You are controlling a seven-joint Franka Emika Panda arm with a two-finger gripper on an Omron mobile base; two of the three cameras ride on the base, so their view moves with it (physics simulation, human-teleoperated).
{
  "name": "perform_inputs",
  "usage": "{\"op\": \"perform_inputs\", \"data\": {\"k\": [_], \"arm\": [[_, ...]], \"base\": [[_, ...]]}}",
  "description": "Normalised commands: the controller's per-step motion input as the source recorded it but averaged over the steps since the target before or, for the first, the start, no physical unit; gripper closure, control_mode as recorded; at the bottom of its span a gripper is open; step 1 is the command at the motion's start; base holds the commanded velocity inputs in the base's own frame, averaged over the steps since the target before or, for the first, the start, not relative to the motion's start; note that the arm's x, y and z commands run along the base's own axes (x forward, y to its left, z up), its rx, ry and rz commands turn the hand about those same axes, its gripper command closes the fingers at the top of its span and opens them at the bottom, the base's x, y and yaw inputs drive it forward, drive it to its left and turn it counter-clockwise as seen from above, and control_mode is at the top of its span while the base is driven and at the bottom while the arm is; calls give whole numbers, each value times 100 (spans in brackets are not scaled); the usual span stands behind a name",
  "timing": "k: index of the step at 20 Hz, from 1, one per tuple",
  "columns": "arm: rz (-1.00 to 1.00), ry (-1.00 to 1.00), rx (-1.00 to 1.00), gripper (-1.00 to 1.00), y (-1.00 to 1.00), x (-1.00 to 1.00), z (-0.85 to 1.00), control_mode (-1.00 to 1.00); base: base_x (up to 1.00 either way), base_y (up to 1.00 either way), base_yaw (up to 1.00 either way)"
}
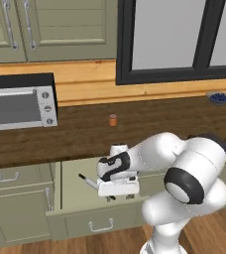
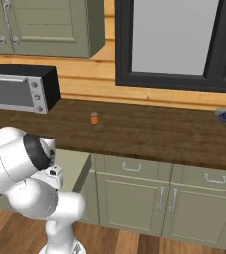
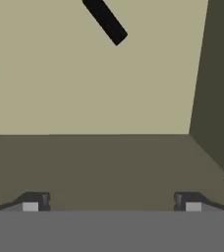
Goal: Pick the rolling pin from the drawer and place it on the counter.
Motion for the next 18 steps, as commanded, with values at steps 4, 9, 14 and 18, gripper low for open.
{"op": "perform_inputs", "data": {"k": [4,9,14,18], "arm": [[2,0,0,-100,0,-88,69,-100],[8,-5,0,-100,2,24,51,-100],[11,-1,-1,-100,14,65,-1,-100],[9,0,-3,-100,42,72,0,-100]], "base": [[0,0,0],[0,0,0],[0,0,0],[0,0,0]]}}
